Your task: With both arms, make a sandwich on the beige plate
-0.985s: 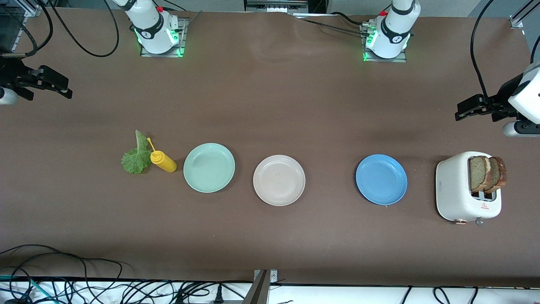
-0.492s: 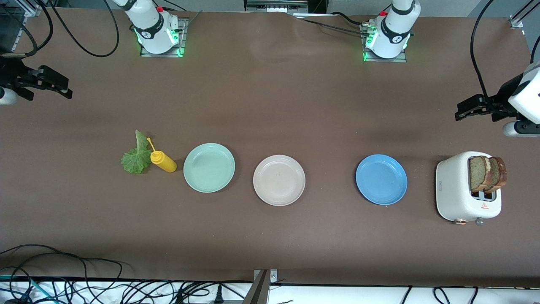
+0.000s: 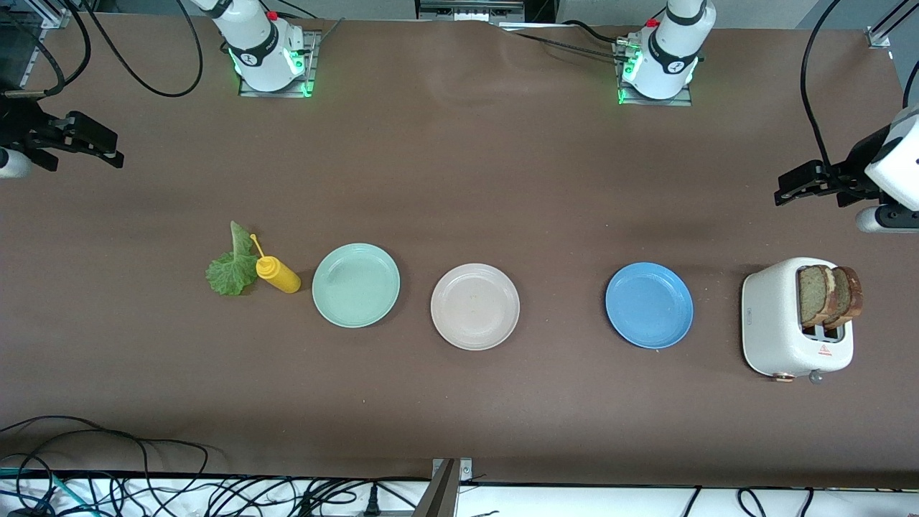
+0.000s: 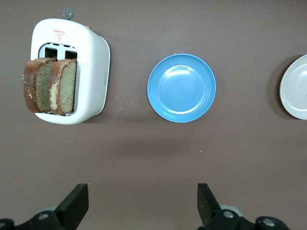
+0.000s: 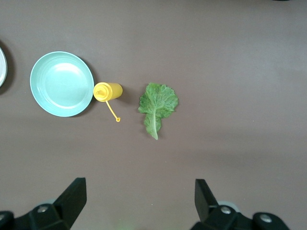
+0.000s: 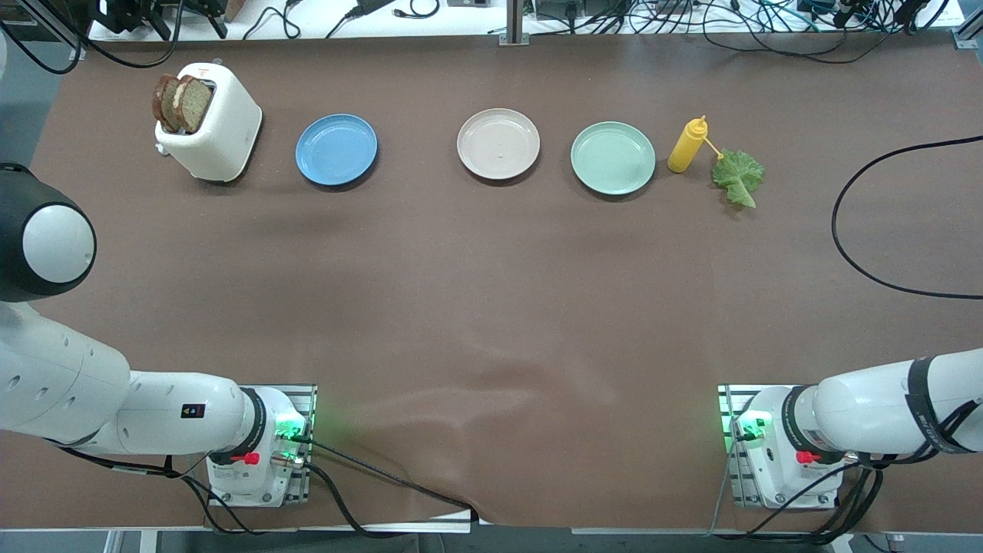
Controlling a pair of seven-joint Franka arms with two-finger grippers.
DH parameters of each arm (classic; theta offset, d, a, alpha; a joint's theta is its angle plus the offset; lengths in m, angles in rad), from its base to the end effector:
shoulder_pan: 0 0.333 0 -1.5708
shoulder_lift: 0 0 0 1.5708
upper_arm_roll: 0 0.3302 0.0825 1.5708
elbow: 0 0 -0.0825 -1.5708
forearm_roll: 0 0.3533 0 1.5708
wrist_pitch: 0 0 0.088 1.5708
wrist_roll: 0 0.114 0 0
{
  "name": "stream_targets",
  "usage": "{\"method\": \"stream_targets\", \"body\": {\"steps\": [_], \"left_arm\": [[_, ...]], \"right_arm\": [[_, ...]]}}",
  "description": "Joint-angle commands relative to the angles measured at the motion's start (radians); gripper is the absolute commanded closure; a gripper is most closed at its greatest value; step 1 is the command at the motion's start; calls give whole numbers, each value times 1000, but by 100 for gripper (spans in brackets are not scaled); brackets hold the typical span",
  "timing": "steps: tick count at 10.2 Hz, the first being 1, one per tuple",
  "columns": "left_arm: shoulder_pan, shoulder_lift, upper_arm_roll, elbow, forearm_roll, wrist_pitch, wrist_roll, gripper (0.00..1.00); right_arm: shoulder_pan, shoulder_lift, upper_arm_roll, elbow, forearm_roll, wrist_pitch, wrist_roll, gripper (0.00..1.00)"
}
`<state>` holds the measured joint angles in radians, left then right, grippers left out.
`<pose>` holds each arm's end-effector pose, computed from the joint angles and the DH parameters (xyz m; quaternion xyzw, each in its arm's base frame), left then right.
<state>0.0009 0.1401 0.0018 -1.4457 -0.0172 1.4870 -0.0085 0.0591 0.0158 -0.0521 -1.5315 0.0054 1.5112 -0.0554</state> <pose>0.5586 -0.0006 0.6035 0.9987 0.0053 -0.0494 0.0083 0.5228 0.0046 0.6355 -0.9993 -0.0313 0.0180 0.0027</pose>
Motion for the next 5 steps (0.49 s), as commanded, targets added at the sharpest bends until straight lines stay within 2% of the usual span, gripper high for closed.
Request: {"method": "stream_targets", "body": {"steps": [1,5], "left_arm": [[11,6,9,8,-9,-7,51,0],[34,79,10,8,32,51,143,0]], "right_arm": [[1,-4,-5,8,18,-11,-6,0],[1,-4,-5,8,18,-8,-6,0]]}}
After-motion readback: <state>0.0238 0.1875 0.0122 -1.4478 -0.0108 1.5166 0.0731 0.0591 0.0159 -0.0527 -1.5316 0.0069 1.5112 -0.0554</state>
